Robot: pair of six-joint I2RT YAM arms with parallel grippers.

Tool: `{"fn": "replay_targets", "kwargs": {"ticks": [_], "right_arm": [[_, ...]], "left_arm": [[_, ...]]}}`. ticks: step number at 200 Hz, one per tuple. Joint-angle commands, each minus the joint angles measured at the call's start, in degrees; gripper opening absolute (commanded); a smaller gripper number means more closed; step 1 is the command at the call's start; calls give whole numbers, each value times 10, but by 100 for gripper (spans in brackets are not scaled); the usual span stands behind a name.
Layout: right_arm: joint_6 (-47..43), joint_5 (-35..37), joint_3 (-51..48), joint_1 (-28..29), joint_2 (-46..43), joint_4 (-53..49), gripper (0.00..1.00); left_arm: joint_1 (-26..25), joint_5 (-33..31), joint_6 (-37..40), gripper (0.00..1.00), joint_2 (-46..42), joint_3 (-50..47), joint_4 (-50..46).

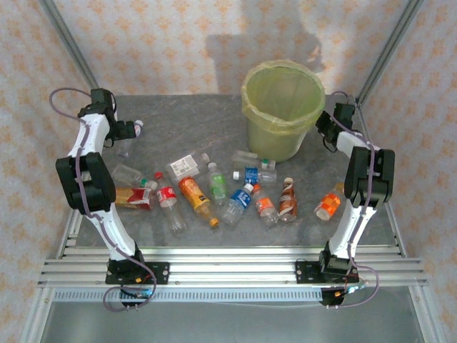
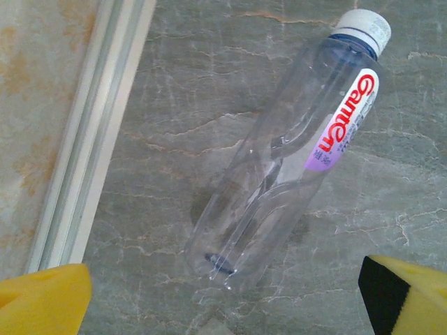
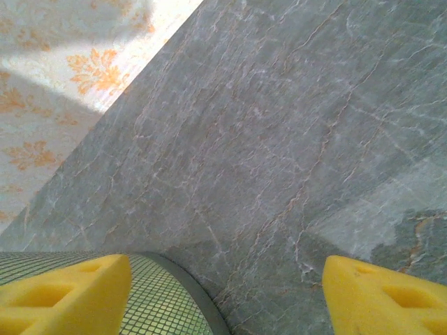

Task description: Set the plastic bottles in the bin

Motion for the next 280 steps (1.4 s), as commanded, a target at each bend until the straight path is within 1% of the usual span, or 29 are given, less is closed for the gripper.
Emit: {"fn": "replay_targets", "kwargs": {"ticks": [1, 27, 89, 183, 215, 265, 280], "right_arm": [[8, 7, -13, 12, 2, 14, 73], [10, 7, -12, 16, 4, 15, 73], [18, 36, -7, 52, 6, 2, 73], [46, 61, 79, 107, 68, -28, 74], [45, 68, 103, 122, 83, -41, 74], [50, 67, 122, 132, 100, -46, 74], [50, 69, 126, 136, 105, -46, 74]], "left_arm": [[-1, 27, 51, 100, 26, 37, -43], [-1, 48, 70, 100, 58, 74, -59], [-1, 53, 91, 100, 126, 135, -77], [-2, 59, 101, 100, 200, 210, -95], [-2, 59, 99, 92, 212, 211, -91], [-3, 73, 97, 85, 229, 223, -91], [-6, 76, 96, 80, 235, 231, -92]]}}
